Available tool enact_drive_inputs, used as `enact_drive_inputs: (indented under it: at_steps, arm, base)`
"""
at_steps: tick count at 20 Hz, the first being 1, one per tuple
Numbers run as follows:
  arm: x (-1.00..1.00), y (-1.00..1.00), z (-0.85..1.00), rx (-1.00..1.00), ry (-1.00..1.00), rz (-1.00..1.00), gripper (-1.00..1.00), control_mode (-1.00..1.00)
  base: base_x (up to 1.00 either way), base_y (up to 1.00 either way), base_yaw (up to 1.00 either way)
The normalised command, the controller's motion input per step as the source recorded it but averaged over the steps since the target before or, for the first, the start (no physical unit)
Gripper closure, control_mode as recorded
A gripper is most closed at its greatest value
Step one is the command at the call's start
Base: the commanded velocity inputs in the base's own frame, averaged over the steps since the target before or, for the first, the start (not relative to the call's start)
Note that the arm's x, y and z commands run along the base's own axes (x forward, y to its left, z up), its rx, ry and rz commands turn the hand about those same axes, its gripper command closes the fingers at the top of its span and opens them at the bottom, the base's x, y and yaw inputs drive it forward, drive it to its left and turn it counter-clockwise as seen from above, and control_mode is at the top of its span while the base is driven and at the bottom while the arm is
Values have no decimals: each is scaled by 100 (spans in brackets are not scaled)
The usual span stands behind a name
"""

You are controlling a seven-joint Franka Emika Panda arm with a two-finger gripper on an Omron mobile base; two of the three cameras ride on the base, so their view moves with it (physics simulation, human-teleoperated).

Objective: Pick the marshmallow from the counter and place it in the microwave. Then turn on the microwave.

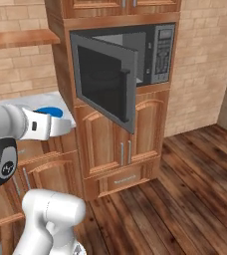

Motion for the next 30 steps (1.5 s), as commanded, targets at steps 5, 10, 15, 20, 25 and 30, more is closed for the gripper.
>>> enact_drive_inputs:
  at_steps: [5, 10, 15, 20, 25, 30]
  arm:
    - [0, 0, 0, 0, 0, 0, 100, 100]
    - [0, 0, 0, 0, 0, 0, 100, 100]
    - [0, 0, 0, 0, 0, 0, 100, 100]
    - [0, 0, 0, 0, 0, 0, 100, 100]
    - [0, 0, 0, 0, 0, 0, 100, 100]
    - [0, 0, 0, 0, 0, 0, 100, 100]
  base:
    - [-11, -43, -25]
    - [-7, -43, -25]
    - [-2, -45, -26]
    - [-1, -47, -26]
    - [-2, -49, -26]
    - [-6, -51, -25]
